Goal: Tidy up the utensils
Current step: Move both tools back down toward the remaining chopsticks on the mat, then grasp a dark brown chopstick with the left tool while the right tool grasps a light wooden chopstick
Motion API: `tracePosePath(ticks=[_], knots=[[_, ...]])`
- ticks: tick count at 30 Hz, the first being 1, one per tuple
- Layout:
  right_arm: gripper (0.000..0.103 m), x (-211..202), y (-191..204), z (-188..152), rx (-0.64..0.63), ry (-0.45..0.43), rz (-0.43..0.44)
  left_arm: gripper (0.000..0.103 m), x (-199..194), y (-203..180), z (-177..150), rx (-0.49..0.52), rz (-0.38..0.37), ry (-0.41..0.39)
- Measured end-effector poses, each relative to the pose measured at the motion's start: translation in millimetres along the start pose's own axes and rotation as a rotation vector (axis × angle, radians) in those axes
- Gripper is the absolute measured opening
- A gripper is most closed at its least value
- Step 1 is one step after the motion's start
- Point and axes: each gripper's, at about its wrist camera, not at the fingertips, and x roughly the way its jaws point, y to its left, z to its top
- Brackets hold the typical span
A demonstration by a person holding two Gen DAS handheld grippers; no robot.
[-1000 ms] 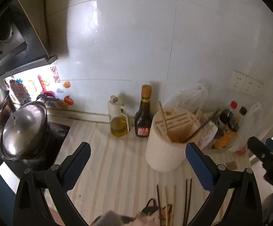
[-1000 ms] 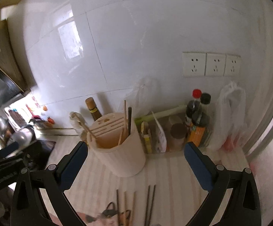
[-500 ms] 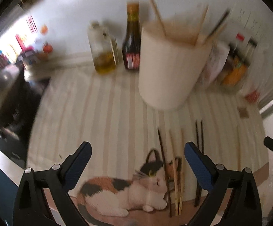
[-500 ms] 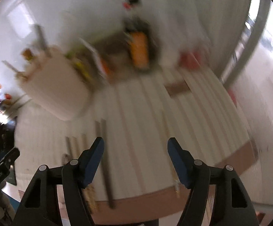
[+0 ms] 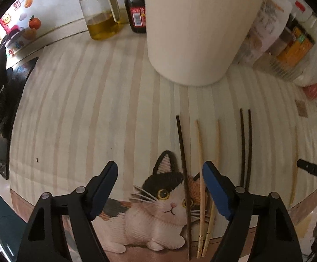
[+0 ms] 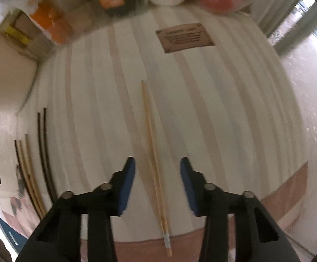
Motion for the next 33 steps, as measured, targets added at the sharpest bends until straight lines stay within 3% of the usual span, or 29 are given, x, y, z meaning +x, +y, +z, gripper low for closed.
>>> tracePosePath(ticks=[2, 11, 13, 16, 26, 27, 30, 33], knots=[[0.008, 9, 6, 1, -0.027, 0.017, -0.005, 0.078, 6, -2, -3, 0.001, 0.006, 0.019], [0.007, 17, 63, -16, -0.161, 0.056, 0.067, 0.078, 32, -19, 2, 0.027, 0.027, 0.076], [0.007, 18, 67, -14, -0.154, 0.059, 0.082, 0.056, 38, -18, 4, 0.029, 0.040, 0.080], [0.007, 16, 75, -8, -0.169, 0.058, 0.089, 0.036, 48, -9, 6, -0.001, 0.035, 0.108], [0.007, 24, 93, 9, -0.211, 0.067, 0.072, 0.032, 67, -6, 14, -0.006, -0.003, 0.146], [0.007, 25, 96, 12, -0.214, 0.068, 0.070, 0.028, 67, -9, 15, 0.005, -0.008, 0.139], [0.007, 28, 109, 27, -0.224, 0.073, 0.060, 0.001, 69, -18, 19, 0.036, -0.016, 0.136], [0.007, 33, 123, 20, -0.244, 0.080, 0.048, 0.001, 67, -18, 21, 0.068, -0.008, 0.136]])
